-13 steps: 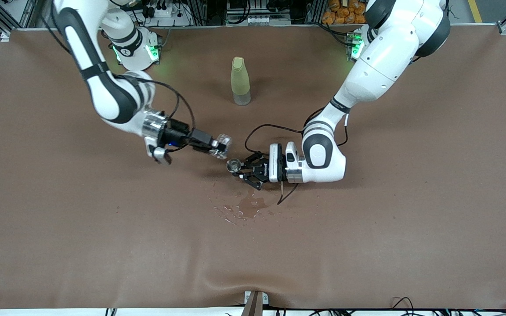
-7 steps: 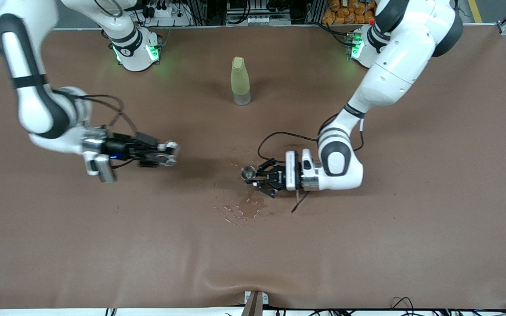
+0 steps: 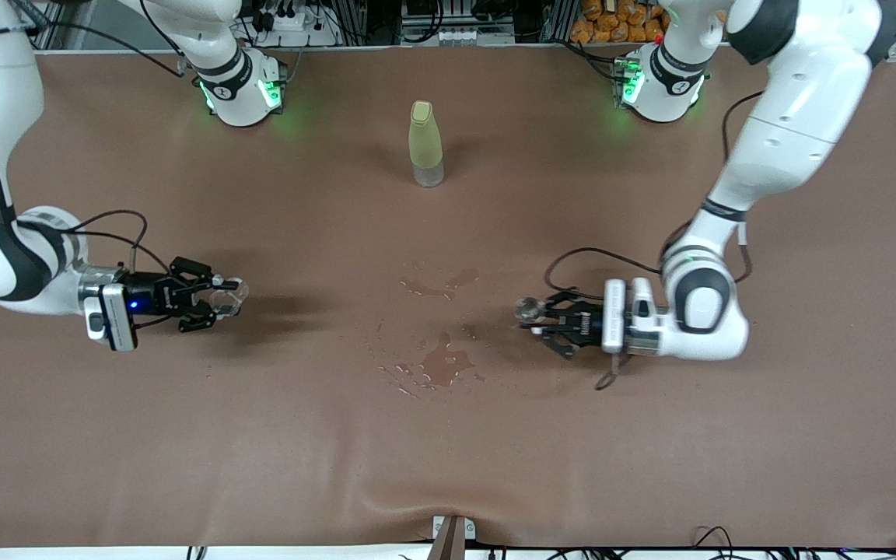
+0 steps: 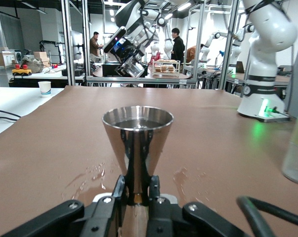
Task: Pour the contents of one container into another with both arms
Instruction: 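Upright the cup with the right gripper while the left gripper lowers the jigger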
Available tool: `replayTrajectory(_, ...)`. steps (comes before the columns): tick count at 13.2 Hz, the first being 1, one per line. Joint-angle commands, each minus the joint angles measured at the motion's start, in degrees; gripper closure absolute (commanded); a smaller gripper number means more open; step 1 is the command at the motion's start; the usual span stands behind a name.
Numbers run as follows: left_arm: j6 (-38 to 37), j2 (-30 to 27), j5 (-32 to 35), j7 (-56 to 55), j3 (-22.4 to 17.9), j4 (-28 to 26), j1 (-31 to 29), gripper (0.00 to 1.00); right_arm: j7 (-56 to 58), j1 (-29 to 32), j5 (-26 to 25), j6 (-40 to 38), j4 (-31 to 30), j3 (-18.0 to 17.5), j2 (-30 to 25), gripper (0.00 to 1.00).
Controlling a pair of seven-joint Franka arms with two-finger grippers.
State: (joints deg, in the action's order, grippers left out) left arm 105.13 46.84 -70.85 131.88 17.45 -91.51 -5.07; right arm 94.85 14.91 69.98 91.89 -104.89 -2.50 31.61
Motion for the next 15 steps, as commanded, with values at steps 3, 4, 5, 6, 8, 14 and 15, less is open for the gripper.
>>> replayTrajectory(3, -5.0, -6.6, 6.3, -0.5, 0.5, -7.9, -11.6, 1.0, 15.1, 8.1, -7.8, -2.5, 8.6, -1.4, 5.8, 0.82)
replayTrajectory(4, -5.0, -8.0, 8.1, -0.4, 0.5, -9.3, -13.9, 1.0, 19.3, 9.6, -7.5, -2.6, 8.9, -1.4, 6.7, 0.82)
replayTrajectory(5, -5.0, -8.4, 9.5, 0.0, 0.5, -10.3, -16.3, 1.0, 21.4, 10.5, -7.6, -2.6, 9.5, -1.4, 7.5, 0.82)
replayTrajectory(6, -5.1, -8.3, 10.0, 0.7, 0.6, -11.2, -18.5, 1.0, 21.9, 11.7, -7.8, -2.8, 10.1, -1.4, 8.5, 0.81)
replayTrajectory(8, -6.4, -7.9, 10.0, 4.4, 0.5, -12.4, -21.6, 1.0, 24.1, 13.4, -7.4, -5.5, 11.4, -1.4, 12.7, 0.81)
replayTrajectory(14, -7.0, -4.6, 11.3, 13.5, 0.0, -13.0, -27.6, 1.0, 29.0, 14.0, -7.8, -8.1, 17.1, -1.4, 20.9, 0.78)
replayTrajectory(15, -7.0, -3.9, 12.4, 13.9, -0.5, -12.9, -28.1, 1.0, 29.2, 14.3, -7.8, -8.1, 17.2, -1.4, 21.4, 0.78)
